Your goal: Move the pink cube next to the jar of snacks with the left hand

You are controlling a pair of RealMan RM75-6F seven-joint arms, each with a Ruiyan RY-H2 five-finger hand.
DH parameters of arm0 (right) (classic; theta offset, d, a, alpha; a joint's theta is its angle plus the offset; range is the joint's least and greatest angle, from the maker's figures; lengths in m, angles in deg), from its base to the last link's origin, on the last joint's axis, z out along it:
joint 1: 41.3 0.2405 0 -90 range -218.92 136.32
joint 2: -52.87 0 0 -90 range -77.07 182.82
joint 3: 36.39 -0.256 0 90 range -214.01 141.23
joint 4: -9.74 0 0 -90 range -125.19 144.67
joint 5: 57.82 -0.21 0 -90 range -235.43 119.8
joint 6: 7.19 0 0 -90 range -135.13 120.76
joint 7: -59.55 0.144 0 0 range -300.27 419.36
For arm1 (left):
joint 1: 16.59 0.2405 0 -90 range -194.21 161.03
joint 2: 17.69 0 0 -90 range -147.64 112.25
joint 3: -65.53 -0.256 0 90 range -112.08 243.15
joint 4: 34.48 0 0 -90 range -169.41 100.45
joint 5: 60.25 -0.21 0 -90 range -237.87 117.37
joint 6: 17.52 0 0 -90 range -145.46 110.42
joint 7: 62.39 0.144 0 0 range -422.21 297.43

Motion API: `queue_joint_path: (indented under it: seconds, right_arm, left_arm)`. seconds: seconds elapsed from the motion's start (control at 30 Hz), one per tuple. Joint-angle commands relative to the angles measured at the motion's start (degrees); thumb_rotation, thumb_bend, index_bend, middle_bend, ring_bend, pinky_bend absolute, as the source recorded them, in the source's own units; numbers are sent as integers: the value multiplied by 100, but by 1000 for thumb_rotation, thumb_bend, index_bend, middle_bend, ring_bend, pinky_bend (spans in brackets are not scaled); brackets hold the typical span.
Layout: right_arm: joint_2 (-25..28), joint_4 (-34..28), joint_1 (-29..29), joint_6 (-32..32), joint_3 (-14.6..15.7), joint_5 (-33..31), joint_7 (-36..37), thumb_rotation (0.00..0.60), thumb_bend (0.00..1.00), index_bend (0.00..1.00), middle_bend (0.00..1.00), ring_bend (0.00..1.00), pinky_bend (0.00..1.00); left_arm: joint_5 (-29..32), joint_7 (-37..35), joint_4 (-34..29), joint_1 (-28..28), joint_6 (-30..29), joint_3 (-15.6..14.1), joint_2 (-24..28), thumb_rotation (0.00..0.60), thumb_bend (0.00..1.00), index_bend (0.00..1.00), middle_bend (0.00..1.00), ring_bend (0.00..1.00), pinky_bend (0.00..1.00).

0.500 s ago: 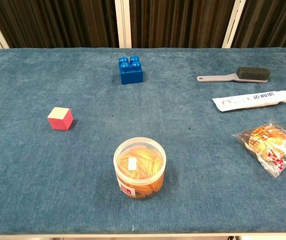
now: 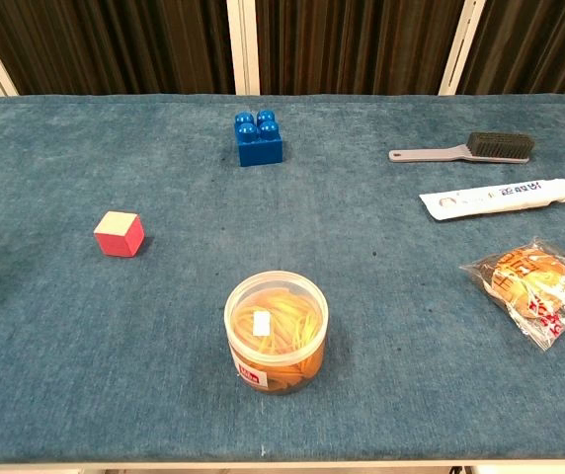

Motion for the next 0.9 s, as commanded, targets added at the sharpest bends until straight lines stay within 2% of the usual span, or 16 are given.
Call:
queue_joint_path:
  seconds: [0.03, 0.17, 0.3, 0.57, 0.9]
  right_arm:
    - [-5, 0, 10, 6, -9, -6, -11, 600, 303, 0, 0, 0, 0]
    - [10, -1, 14, 18, -34, -53, 27, 600, 302, 0, 0, 0, 0]
    - [54, -1, -4, -15, -41, -44, 120, 600, 303, 0, 0, 0, 0]
    - [100, 12, -17, -38, -43, -24, 226, 600, 302, 0, 0, 0, 0]
    - [85, 9, -17, -40, -51, -44, 197, 600, 303, 0, 0, 0, 0]
  left_arm:
    - [134, -50, 239, -435, 549, 260, -525, 600, 194, 160, 37, 0, 73]
    - [554, 197, 284, -859, 1395, 433, -870, 600, 196, 213, 38, 0, 73]
    - [923, 441, 392, -1133, 1914, 581, -1136, 600, 205, 257, 38, 0, 73]
    - [1357, 848, 537, -1342, 2219, 723, -1488, 600, 230, 271, 38, 0, 73]
    - [1596, 877, 625, -1551, 2453, 798, -1749, 600, 247, 306, 41, 0, 73]
